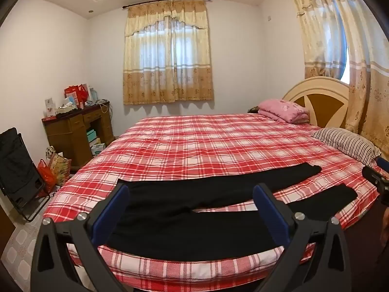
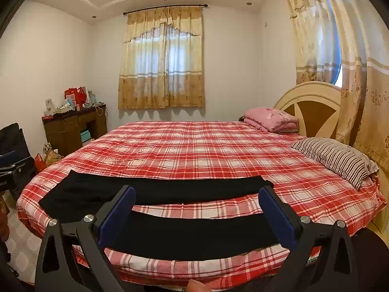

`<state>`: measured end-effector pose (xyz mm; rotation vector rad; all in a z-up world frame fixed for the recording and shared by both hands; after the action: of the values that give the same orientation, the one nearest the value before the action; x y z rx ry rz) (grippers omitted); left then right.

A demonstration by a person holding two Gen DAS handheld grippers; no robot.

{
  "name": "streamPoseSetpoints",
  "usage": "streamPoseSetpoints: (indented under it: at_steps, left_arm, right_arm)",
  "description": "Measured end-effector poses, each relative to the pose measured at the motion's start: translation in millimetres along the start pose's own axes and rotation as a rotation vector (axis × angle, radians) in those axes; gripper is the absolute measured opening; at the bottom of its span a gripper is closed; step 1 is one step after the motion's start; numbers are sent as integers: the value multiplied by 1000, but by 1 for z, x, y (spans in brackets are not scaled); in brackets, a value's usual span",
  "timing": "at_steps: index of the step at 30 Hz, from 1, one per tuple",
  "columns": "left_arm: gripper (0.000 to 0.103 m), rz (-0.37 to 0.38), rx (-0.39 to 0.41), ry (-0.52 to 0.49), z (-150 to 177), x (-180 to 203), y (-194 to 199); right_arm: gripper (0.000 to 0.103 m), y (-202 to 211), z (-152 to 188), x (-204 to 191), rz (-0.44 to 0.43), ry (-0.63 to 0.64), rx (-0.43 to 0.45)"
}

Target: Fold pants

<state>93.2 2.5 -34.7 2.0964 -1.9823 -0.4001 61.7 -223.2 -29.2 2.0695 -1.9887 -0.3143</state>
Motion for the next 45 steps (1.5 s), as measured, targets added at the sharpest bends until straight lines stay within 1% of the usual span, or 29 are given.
streamPoseSetpoints:
  at_steps: [1, 3, 5, 6, 9, 10, 14, 45]
  left_arm:
    - [103, -6, 2, 2, 0, -1, 0]
    - [103, 14, -6, -13, 0, 3, 0]
    - [103, 15, -9, -15, 5, 12, -1]
    - [103, 25, -13, 8, 4, 9, -1]
    - [103, 34, -13, 8, 6, 10, -1]
    - [103, 33, -15, 7, 6, 9, -3]
    - [103, 35, -14, 10, 7, 8, -5]
    - [103, 32, -22, 17, 9, 6, -6]
  right_arm:
    - [102, 0, 0, 0, 1, 2, 5]
    - [102, 0, 0, 0, 0, 0, 5]
    - [102, -1, 0, 1, 1, -3, 3]
    - [102, -2, 0, 1, 1, -4, 2]
    - [102, -6, 6, 6, 1, -5, -3]
    - [102, -2, 6, 3, 3, -3, -4]
    - [102, -5, 4, 0, 10, 2, -9]
    - [102, -14, 11, 3, 23, 4, -39]
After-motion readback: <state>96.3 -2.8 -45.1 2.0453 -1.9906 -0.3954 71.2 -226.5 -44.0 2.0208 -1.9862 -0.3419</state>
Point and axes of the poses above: each gripper's, at about its wrist camera, not at the fingertips, and y roughly against the way its jaws point, x to its right, z to its underside, the point moved 10 cm from there along -y, roughly the way its jaws point, and after that the axes turned 2 degrees about -z, right-handed, at the moved point
